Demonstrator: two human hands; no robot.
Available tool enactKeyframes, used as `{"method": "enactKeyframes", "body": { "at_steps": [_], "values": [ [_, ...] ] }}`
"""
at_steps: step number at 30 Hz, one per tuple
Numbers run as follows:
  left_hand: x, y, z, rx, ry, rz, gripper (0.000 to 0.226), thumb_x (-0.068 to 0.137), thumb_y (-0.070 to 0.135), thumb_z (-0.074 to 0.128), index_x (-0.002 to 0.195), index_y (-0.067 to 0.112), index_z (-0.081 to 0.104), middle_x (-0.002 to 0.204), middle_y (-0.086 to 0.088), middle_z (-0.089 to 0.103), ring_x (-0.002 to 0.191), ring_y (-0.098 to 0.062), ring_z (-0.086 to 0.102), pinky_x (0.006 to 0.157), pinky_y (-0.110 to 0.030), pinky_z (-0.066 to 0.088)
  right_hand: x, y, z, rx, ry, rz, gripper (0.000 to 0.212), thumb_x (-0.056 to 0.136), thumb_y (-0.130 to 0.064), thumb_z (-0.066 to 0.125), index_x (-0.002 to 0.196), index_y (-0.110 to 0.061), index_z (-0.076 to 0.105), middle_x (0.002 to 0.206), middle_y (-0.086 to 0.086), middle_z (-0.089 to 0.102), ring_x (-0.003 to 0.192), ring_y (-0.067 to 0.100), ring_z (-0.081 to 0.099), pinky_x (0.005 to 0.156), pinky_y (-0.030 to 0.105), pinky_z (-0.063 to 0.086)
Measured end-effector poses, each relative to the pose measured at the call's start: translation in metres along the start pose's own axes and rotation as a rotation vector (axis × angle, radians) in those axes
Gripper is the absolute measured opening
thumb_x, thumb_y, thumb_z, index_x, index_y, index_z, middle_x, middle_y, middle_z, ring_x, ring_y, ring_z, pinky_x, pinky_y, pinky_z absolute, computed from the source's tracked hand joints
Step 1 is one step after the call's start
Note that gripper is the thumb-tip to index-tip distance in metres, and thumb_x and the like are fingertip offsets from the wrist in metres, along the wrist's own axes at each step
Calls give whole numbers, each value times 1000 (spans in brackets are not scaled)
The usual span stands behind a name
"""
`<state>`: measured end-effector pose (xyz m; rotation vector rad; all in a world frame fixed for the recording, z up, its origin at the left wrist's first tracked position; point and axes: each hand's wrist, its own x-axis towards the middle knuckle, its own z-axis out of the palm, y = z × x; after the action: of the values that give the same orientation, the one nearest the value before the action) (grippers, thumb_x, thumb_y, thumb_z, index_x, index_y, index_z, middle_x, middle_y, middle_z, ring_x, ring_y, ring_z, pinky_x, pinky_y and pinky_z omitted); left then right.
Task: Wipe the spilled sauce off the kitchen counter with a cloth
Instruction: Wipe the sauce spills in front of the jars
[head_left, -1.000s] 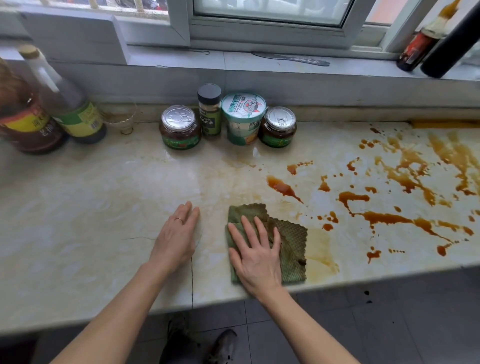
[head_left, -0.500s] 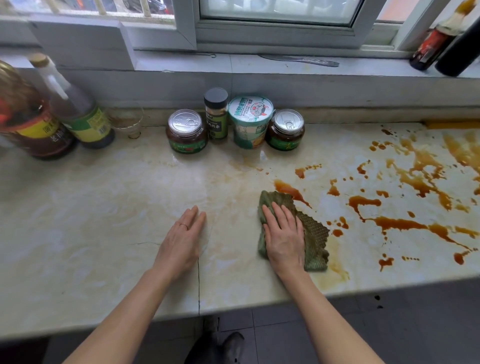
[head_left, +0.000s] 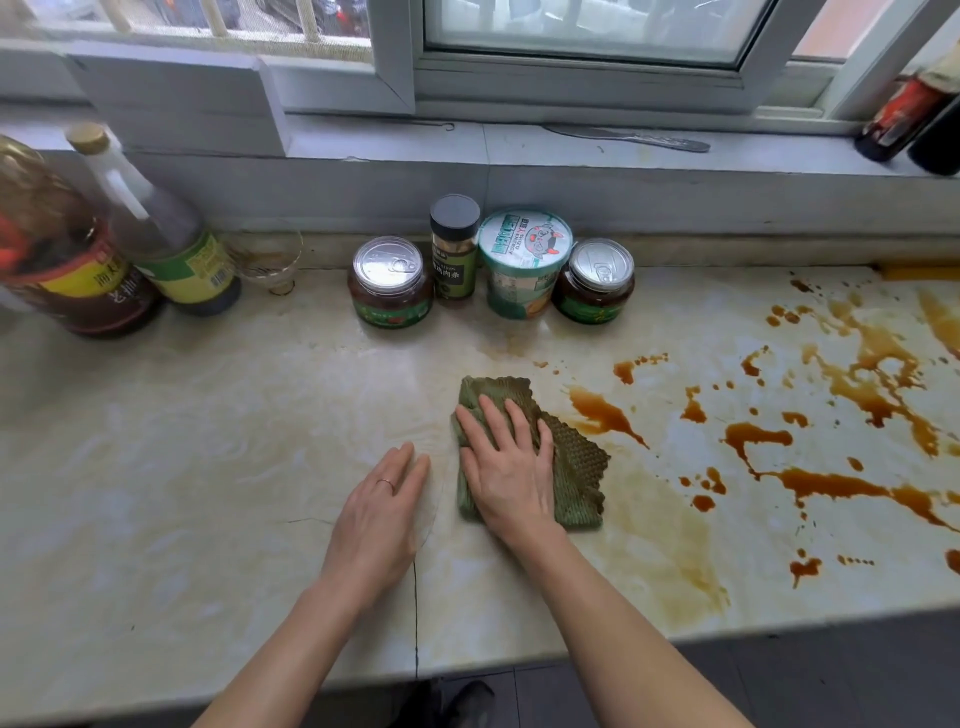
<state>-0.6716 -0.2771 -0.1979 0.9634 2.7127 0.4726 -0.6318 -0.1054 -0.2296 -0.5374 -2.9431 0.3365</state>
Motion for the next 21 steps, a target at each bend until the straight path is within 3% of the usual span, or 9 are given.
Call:
{"method": "enactKeyframes", "body": {
  "at_steps": [4,8,13,17,21],
  "values": [
    [4,-2,-5,16,21,-17,64,74,-4,61,135,13,49,143,-7,45,128,-27,47,99,-38,42,7,23,-6,-6,72,162,50,97,-43,30,143,-33,47,150,-3,44,139,23,37,110,51,25],
    [11,-1,-12,-25,59,-43,59,73,-9,57,129,11,54,131,-6,57,116,-29,56,86,-38,50,-10,28,-6,20,173,226,45,97,-32,41,140,-25,52,146,1,49,135,25,41,107,52,34],
    [30,4,-24,-125,152,-117,49,83,-5,47,130,10,50,124,-8,59,105,-30,57,83,-36,50,-11,-2,4,42,145,18,50,97,-25,55,145,-26,43,150,0,44,136,24,40,109,49,32],
    [46,2,-28,-133,189,-158,47,85,-3,46,132,7,47,128,-11,54,111,-29,51,90,-37,46,15,-26,10,-14,87,-158,46,98,-38,44,142,-27,48,148,-1,47,135,24,42,110,49,27],
    [54,-3,-26,-130,173,-193,46,87,1,45,132,5,47,132,-12,50,116,-29,48,94,-37,44,45,-35,14,-44,19,-192,46,99,-42,34,138,-28,52,146,-4,49,139,23,39,112,55,17]
  ]
}}
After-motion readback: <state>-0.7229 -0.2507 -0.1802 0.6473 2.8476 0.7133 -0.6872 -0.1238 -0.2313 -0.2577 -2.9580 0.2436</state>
